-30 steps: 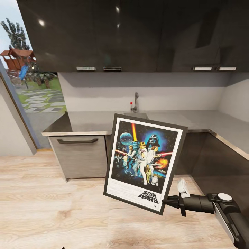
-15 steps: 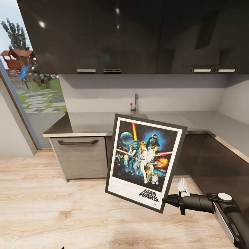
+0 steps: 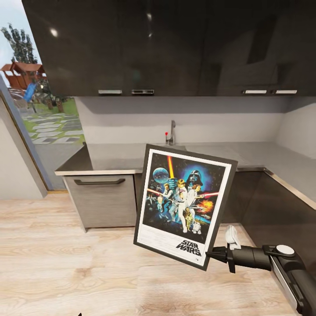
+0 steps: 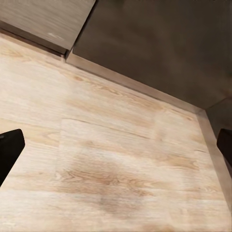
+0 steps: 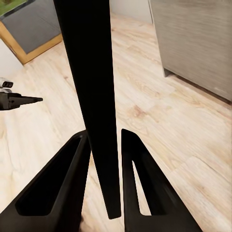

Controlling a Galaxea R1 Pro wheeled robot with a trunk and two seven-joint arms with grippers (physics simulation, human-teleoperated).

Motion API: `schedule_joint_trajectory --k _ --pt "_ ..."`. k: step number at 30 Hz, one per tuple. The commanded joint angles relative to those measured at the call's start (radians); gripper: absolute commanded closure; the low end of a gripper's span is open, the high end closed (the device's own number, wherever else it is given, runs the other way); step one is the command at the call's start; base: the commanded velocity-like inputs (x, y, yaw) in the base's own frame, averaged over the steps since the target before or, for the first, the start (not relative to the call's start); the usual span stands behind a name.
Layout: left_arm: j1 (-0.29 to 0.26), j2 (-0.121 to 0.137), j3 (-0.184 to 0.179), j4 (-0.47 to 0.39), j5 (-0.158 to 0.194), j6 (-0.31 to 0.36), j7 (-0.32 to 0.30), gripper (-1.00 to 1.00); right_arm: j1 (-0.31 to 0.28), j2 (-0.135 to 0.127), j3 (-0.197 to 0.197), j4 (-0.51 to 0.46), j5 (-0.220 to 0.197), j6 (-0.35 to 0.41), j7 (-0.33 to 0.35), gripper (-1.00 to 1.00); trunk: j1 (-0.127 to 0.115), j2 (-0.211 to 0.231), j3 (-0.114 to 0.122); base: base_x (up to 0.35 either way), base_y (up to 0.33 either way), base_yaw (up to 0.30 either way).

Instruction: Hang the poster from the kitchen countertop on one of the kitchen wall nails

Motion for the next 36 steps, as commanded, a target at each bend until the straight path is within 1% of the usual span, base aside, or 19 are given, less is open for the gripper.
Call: schedule_joint_trajectory --k 1,36 --pt "-0.001 0.0 -0.009 0.001 0.009 -0.004 -0.003 -1.0 -0.001 0.0 -0.001 0.0 -0.003 0.012 0.004 1.0 -0.004 0.006 0.002 0.0 0.0 0.0" --pt "-0.001 0.0 -0.009 0.001 0.009 -0.004 -0.003 -1.0 -0.001 0.0 -0.001 0.0 -0.003 0.012 0.003 1.0 -0.138 0.251 0.112 0.0 0.0 0.0"
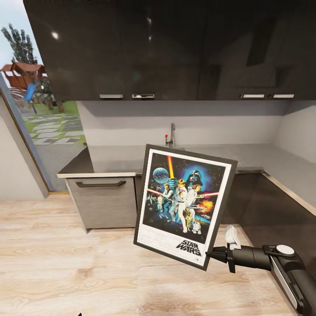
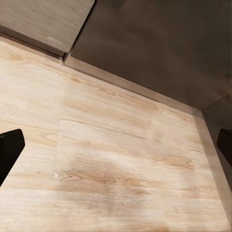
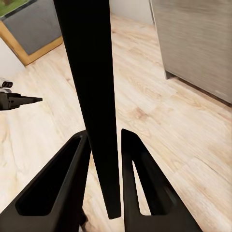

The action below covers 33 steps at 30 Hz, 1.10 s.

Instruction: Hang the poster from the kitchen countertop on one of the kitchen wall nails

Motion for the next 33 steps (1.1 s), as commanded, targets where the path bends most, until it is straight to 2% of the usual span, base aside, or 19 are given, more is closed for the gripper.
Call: schedule_joint_trajectory --k 1,24,33 --pt "-0.001 0.0 -0.009 0.001 0.009 -0.004 -0.003 -1.0 -0.001 0.0 -0.001 0.0 -0.003 0.012 0.004 1.0 -0.004 0.006 0.001 0.0 0.0 0.0" --pt "-0.001 0.0 -0.007 0.001 0.009 -0.004 -0.003 -1.0 -0.001 0.0 -0.001 0.0 -0.003 0.011 0.005 1.0 -0.092 0.167 0.074 0.0 0.0 0.0" --pt "-0.001 0.0 -0.007 0.001 0.009 -0.004 -0.003 -1.0 -0.001 0.0 -0.001 0.0 -0.003 0.011 0.005 1.0 -0.092 0.167 0.074 0.0 0.0 0.0"
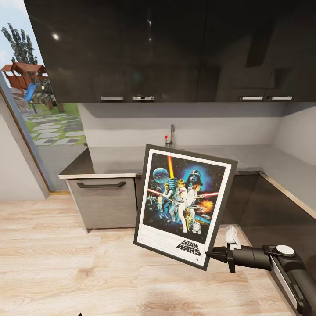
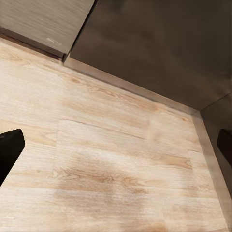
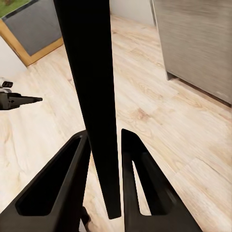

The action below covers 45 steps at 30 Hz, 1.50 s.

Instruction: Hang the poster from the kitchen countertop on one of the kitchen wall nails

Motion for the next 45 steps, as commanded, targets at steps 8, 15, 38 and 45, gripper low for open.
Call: schedule_joint_trajectory --k 8,15,38,45 --pt "-0.001 0.0 -0.008 0.001 0.009 -0.004 -0.003 -1.0 -0.001 0.0 -0.002 0.001 -0.003 0.012 0.004 1.0 0.001 -0.002 -0.002 0.0 0.0 0.0" --pt "-0.001 0.0 -0.008 0.001 0.009 -0.004 -0.003 -1.0 -0.001 0.0 -0.002 0.001 -0.003 0.013 0.005 1.0 0.001 -0.002 -0.002 0.0 0.032 0.0" --pt "-0.001 0.0 -0.008 0.001 0.009 -0.004 -0.003 -1.0 -0.001 0.0 -0.001 -0.003 -0.003 0.012 0.004 1.0 0.001 -0.002 -0.002 0.0 0.198 0.164" --pt "-0.001 0.0 -0.008 0.001 0.009 -0.004 -0.003 -1.0 -0.001 0.0 -0.001 -0.003 -0.002 0.012 0.003 1.0 0.001 -0.002 -0.002 0.042 0.103 0.287"
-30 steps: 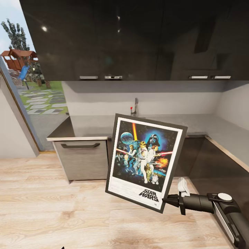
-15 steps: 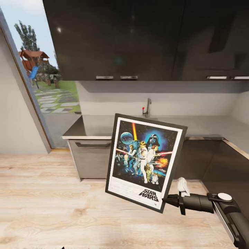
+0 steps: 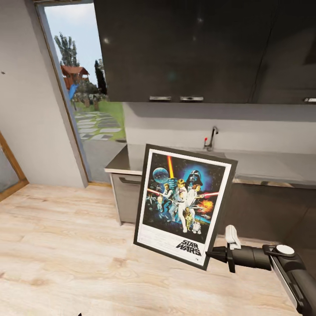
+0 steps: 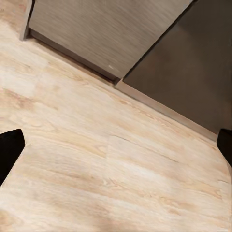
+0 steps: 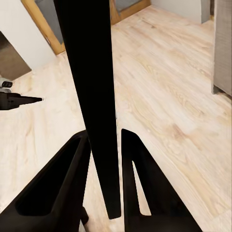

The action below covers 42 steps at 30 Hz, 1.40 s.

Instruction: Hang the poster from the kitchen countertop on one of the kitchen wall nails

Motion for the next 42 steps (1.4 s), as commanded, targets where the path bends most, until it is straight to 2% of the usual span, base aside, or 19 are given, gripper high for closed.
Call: schedule_joint_trajectory --k 1,20,38,40,42 --pt "-0.001 0.0 -0.008 0.001 0.008 -0.004 -0.002 -1.0 -0.001 0.0 -0.001 -0.001 -0.002 0.012 0.004 1.0 0.001 -0.002 -0.002 0.107 0.218 0.288" --pt "-0.001 0.0 -0.008 0.002 0.008 -0.003 -0.002 -1.0 -0.001 0.0 0.0 -0.001 -0.001 0.012 0.003 1.0 0.001 -0.002 -0.002 0.139 0.263 0.288" --pt "-0.001 0.0 -0.01 0.001 0.008 -0.002 0.0 -1.0 -0.001 0.0 0.0 -0.001 -0.001 0.012 0.001 1.0 0.001 -0.002 -0.002 0.248 0.208 0.288" --pt "-0.001 -0.001 -0.011 0.001 0.008 -0.002 0.003 -1.0 -0.001 0.0 0.0 -0.001 -0.001 0.012 0.001 1.0 0.001 -0.002 -0.002 0.287 0.182 0.288" --pt "-0.001 -0.005 -0.013 0.001 0.008 -0.002 0.034 -1.0 -0.001 0.0 0.0 -0.001 -0.001 0.012 0.001 1.0 0.001 -0.002 -0.002 0.311 0.144 0.288"
